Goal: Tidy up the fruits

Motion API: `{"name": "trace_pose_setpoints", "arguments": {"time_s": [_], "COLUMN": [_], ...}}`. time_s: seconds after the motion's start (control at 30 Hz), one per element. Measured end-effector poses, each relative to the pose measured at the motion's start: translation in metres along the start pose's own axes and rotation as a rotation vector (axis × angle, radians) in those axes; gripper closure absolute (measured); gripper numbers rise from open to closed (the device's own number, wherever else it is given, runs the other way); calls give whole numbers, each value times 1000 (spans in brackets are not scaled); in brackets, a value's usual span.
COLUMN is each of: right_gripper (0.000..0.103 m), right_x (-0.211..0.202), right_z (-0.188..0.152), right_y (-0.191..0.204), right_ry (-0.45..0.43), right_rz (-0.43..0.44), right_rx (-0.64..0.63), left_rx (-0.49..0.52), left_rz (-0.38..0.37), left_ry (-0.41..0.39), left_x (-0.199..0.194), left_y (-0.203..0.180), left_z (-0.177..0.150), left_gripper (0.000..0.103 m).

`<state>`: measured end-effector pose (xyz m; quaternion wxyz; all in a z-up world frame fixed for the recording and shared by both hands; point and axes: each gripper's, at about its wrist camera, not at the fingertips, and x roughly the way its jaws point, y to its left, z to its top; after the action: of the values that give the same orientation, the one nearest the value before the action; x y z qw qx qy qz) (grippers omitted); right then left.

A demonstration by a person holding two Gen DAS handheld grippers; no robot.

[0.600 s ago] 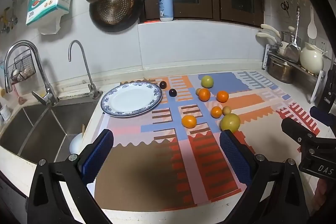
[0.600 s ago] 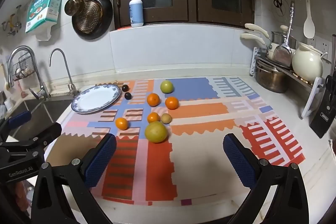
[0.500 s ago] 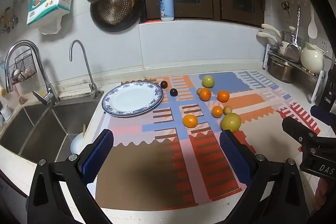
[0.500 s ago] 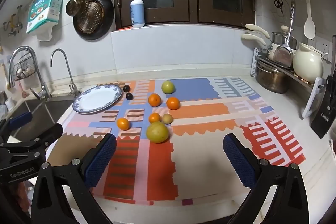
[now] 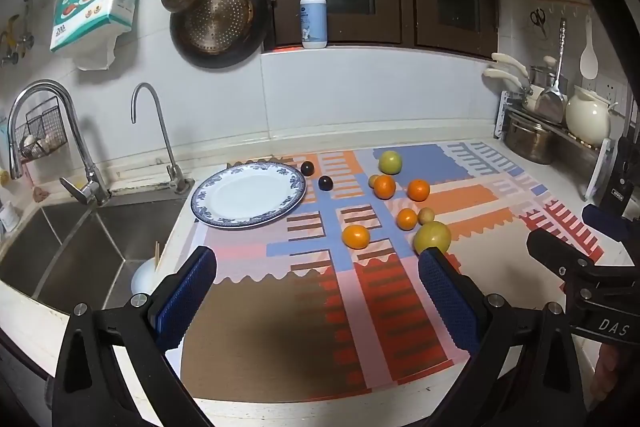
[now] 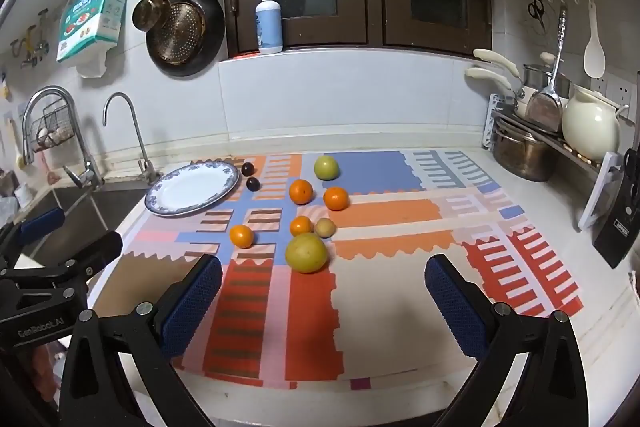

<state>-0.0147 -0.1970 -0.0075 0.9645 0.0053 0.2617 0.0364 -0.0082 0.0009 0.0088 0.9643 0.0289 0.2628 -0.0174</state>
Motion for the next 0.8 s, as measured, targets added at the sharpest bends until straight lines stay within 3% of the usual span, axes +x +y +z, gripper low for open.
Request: {"name": "trace_pose_setpoints", "arguments": {"time_s": [0.8], "right_gripper": [1], "right_x": [-14], "right_z": [9], "right_y": [10], "right_ry": [-39], "right_rz": [20], "right_rx": [-22], "left_rx": [-6], "left_rz": [-15], "left_ry": [-48], "left_x": [-16], "left_y": [10], "left_z": [6], "left_gripper": [0]}}
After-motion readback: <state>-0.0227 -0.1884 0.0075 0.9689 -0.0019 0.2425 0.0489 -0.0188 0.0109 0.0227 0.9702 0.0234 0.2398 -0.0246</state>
